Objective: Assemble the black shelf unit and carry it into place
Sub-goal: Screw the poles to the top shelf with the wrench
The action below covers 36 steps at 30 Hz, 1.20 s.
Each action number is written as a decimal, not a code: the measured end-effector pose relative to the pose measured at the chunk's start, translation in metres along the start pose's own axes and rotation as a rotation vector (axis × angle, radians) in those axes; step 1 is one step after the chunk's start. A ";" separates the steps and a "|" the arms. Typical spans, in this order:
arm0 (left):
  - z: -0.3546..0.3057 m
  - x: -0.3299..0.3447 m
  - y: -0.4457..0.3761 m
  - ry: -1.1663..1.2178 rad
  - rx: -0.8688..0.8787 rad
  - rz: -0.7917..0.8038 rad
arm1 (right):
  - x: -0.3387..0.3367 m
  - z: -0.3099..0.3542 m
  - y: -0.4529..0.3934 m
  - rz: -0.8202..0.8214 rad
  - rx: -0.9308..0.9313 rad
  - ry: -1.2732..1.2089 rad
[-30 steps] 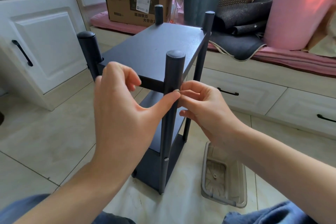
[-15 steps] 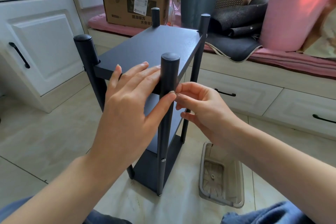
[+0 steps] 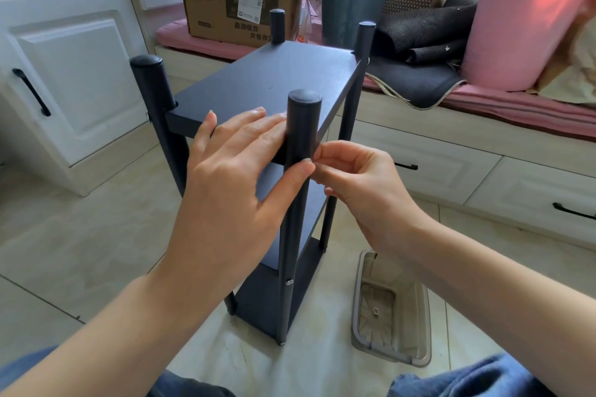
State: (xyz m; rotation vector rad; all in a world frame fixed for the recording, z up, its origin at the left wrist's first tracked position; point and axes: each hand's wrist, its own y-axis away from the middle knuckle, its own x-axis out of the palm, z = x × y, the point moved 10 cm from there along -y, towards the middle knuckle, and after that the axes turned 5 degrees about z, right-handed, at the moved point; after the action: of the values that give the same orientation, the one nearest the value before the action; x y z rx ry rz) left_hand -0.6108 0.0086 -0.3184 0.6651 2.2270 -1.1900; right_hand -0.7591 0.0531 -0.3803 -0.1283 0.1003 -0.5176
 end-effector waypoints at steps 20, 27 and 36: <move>0.000 -0.001 0.001 0.010 -0.010 -0.017 | 0.021 -0.017 -0.007 0.084 0.103 -0.013; -0.001 -0.003 0.000 -0.007 0.029 -0.030 | -0.003 0.003 -0.003 0.041 -0.064 0.171; -0.001 -0.002 0.001 -0.019 0.039 -0.055 | -0.038 -0.011 0.015 0.001 0.148 0.248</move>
State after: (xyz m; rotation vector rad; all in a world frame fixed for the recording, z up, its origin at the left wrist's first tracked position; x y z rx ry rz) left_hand -0.6092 0.0089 -0.3173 0.6087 2.2242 -1.2648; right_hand -0.7857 0.0842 -0.3916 0.0816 0.3035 -0.5362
